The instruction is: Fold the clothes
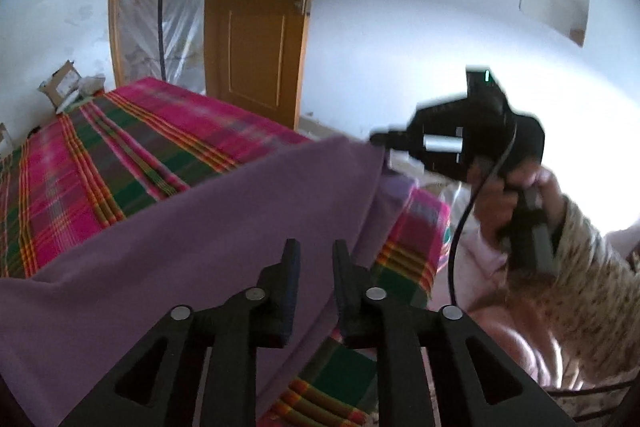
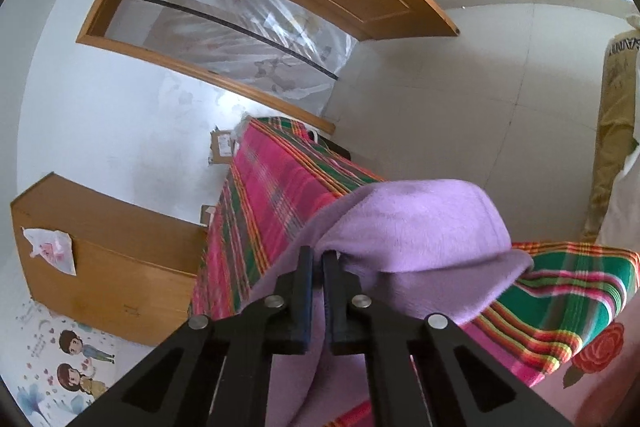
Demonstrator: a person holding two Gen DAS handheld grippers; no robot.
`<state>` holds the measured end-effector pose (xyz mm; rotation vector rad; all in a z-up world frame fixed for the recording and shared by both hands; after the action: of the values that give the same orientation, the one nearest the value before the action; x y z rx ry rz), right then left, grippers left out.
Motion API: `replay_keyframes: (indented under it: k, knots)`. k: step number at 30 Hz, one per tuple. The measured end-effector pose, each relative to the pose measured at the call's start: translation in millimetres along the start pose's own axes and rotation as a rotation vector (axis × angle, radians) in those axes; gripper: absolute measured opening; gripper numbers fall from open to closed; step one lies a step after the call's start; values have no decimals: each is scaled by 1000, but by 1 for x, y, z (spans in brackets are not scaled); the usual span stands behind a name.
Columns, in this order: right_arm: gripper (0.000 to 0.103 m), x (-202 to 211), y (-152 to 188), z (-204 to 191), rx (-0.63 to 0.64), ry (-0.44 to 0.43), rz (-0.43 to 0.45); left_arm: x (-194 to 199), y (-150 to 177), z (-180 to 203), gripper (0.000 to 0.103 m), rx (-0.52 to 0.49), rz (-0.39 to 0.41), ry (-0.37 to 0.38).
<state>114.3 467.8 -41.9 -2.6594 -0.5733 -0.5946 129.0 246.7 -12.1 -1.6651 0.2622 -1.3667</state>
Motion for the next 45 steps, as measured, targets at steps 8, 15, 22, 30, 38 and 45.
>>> replay_keyframes:
  k: [8,15,22,30,38,45]
  knots:
    - [4,-3,-7,-41,68,-21,23,-20,13,4,33,-78,-74,-126]
    - [4,-2,-5,-52,90,-25,21,-41,27,-10,34,-80,-171,-235]
    - [4,5,-12,-46,152,22,38,-29,19,-26,12,20,-120,-200]
    - [4,10,-16,-50,238,72,84,18,-16,-21,9,41,51,-157]
    - [2,32,-15,-14,215,130,101,13,2,-3,9,-11,-5,-110]
    - [2,52,-14,17,195,181,116,1,23,9,9,-52,-75,-68]
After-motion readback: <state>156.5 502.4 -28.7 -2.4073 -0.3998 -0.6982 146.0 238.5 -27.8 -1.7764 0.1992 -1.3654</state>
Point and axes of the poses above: each gripper's, at about its wrist camera, not at the fingertips, and x roughly against the way its jaws point, z to its right, y to its underside, the point moved 8 cm from there along -x, roughly the way its jaws point, and after that the axes turned 3 degrees about -x, right-handed, at the moved point
